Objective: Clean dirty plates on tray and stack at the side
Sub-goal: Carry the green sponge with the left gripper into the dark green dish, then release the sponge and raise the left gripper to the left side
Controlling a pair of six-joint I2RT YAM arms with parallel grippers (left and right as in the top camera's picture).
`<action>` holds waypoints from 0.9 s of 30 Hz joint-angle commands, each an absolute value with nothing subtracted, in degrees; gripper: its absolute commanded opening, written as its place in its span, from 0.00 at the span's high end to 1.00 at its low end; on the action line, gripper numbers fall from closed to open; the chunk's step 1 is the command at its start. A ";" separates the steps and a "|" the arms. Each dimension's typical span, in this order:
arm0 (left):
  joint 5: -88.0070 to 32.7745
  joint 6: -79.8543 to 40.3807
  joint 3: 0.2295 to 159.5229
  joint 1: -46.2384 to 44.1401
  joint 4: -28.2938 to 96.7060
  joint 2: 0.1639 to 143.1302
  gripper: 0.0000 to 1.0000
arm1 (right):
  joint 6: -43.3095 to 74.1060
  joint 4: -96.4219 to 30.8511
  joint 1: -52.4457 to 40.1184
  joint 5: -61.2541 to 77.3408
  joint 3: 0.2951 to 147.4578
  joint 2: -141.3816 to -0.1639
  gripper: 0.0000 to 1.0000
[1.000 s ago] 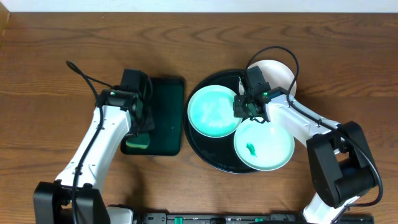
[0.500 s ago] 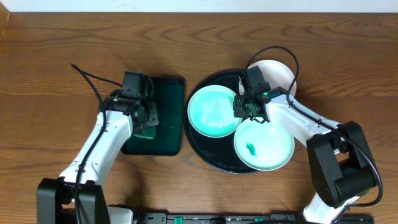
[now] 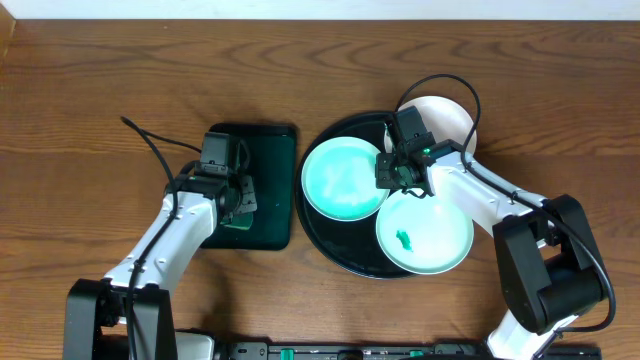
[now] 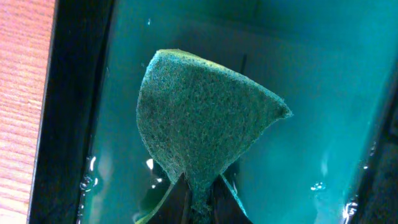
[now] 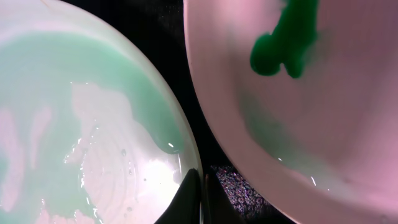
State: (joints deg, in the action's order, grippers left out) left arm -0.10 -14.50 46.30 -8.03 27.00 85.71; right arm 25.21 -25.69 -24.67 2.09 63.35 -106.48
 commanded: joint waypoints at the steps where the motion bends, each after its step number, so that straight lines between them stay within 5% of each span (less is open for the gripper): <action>1: -0.43 -13.54 45.95 -7.79 26.61 85.73 0.93 | 25.17 -25.50 -25.82 4.54 63.18 -107.26 0.99; 12: -0.40 -13.54 45.95 -7.79 26.44 85.76 0.92 | 25.19 -25.50 -25.87 4.56 63.18 -107.26 0.99; 20: -0.43 -13.54 45.98 -7.79 26.41 85.71 0.83 | 25.19 -25.50 -25.87 4.56 63.18 -107.26 0.99; 22: -0.64 -13.54 46.11 -7.79 26.44 85.62 0.68 | 25.19 -25.50 -25.89 4.56 63.18 -107.26 0.99; 24: -1.21 -13.58 46.65 -7.79 26.50 85.14 0.42 | 25.17 -25.50 -25.89 4.56 63.18 -107.26 0.99; 27: -1.54 -13.56 48.05 -7.79 27.18 83.57 0.33 | 25.19 -25.50 -25.87 4.56 63.18 -107.26 0.97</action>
State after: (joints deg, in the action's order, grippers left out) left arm -0.95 -13.67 46.30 -8.01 26.70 85.62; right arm 25.23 -25.69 -24.67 2.09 63.33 -106.48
